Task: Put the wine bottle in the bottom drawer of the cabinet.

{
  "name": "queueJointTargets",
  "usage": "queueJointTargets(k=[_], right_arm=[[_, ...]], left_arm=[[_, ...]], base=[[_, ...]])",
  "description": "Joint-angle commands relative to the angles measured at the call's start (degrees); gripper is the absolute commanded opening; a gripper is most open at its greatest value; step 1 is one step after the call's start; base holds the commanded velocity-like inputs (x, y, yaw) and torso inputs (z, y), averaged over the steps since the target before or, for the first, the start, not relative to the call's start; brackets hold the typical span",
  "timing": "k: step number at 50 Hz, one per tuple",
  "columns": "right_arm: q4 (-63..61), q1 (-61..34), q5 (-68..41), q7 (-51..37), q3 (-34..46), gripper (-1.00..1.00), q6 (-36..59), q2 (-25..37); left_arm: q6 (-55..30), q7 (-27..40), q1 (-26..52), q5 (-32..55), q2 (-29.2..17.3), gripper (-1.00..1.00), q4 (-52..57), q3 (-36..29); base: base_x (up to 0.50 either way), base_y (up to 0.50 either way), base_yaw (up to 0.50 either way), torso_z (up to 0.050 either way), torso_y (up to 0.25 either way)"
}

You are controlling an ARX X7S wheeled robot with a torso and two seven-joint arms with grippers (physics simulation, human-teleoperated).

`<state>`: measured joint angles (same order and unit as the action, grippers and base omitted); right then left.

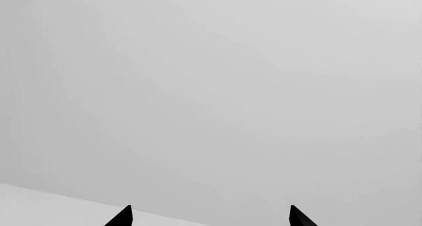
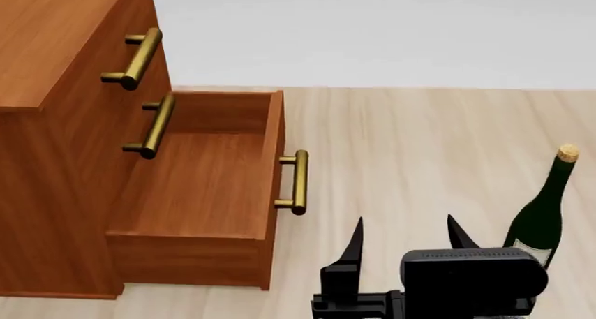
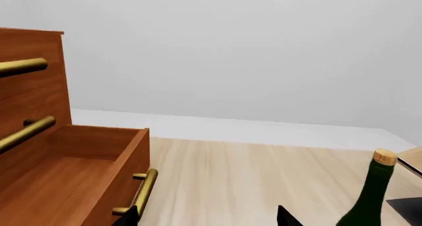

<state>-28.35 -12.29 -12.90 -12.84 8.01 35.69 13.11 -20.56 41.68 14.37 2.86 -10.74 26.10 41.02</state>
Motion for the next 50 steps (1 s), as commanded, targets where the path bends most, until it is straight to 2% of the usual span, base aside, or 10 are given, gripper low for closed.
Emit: queueJointTargets(k=[1,50], right_arm=[[-0.1,0.0,-0.5,-0.3,0.0,1.00,0.1,0.2],[-0.4,-0.6,-2.2,-1.2,0.1,1.00,0.2,1.3]], left_arm=[[-0.1,0.2,-0.2,0.2,-0.1,1.00,0.4,-0.1],[0.6,1.1,-0.7,1.1,-0.6,1.00,-0.2,-0.3]], base=[[0.18,0.04,0.00,0.000,0.000],[0.20,0.00,0.00,0.000,0.000]])
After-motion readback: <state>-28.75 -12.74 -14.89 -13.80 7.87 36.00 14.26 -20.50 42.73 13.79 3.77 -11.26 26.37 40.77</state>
